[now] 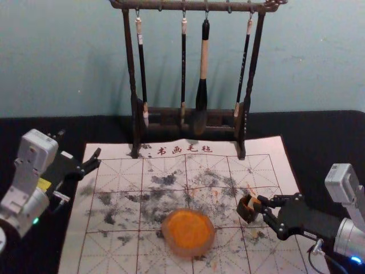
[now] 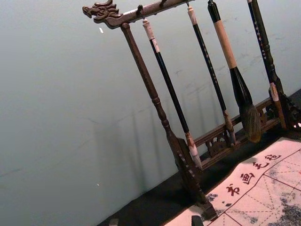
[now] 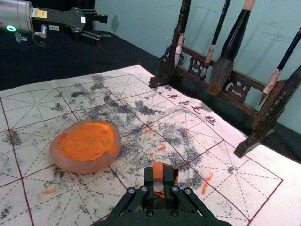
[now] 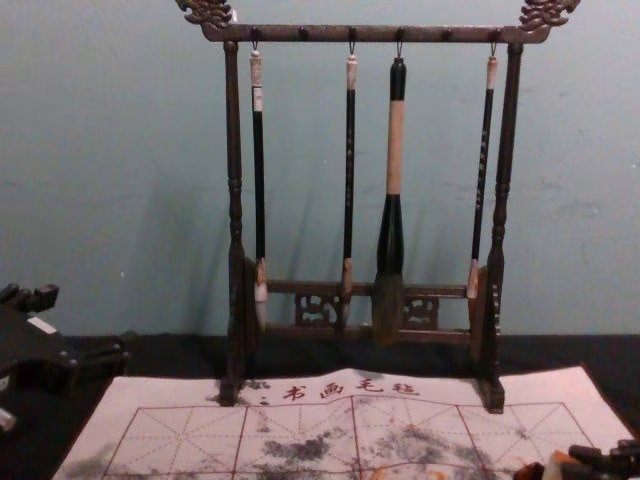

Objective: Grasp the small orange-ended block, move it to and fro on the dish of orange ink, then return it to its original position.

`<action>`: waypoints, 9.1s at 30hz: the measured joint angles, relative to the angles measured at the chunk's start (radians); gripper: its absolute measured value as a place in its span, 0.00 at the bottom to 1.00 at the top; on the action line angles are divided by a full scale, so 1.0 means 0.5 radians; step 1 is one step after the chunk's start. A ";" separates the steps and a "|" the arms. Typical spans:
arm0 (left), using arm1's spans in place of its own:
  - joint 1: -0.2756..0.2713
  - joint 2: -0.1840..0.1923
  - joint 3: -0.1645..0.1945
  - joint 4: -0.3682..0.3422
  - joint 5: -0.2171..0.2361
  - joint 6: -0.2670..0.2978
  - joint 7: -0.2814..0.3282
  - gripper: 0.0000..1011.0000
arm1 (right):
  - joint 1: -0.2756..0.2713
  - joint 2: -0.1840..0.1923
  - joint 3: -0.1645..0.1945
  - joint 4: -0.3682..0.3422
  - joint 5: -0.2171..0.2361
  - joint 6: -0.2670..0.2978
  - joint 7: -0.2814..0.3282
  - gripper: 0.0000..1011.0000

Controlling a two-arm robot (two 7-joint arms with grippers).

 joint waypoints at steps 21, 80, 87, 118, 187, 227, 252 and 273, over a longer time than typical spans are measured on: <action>0.000 0.000 0.000 0.000 0.000 0.000 0.000 0.99 | -0.065 0.000 0.175 -0.172 0.067 0.015 0.007 0.08; 0.000 0.000 0.000 0.000 0.000 0.000 0.000 0.99 | 0.202 -0.104 -0.353 -0.156 -0.107 0.121 0.228 0.08; 0.000 0.000 0.000 0.000 0.000 0.000 0.000 0.99 | 0.242 -0.134 -0.375 -0.114 -0.128 0.122 0.226 0.08; 0.000 0.000 0.000 0.000 0.000 0.000 0.000 0.99 | 0.358 -0.201 -0.398 -0.013 -0.208 0.233 0.159 0.08; 0.000 0.000 0.000 0.000 0.000 0.000 0.000 0.99 | 0.439 -0.123 -0.506 -0.154 -0.255 0.350 0.243 0.08; 0.000 0.000 0.000 0.000 0.000 0.000 0.000 0.99 | 0.338 0.027 -0.421 -0.318 -0.215 0.447 0.225 0.08; 0.000 0.000 0.000 0.000 0.000 0.000 0.000 0.99 | 0.437 -0.089 -0.499 -0.205 -0.262 0.463 0.217 0.08; 0.000 0.000 0.000 0.000 0.000 0.000 0.000 0.99 | 0.453 -0.073 -0.445 -0.189 -0.240 0.509 0.187 0.08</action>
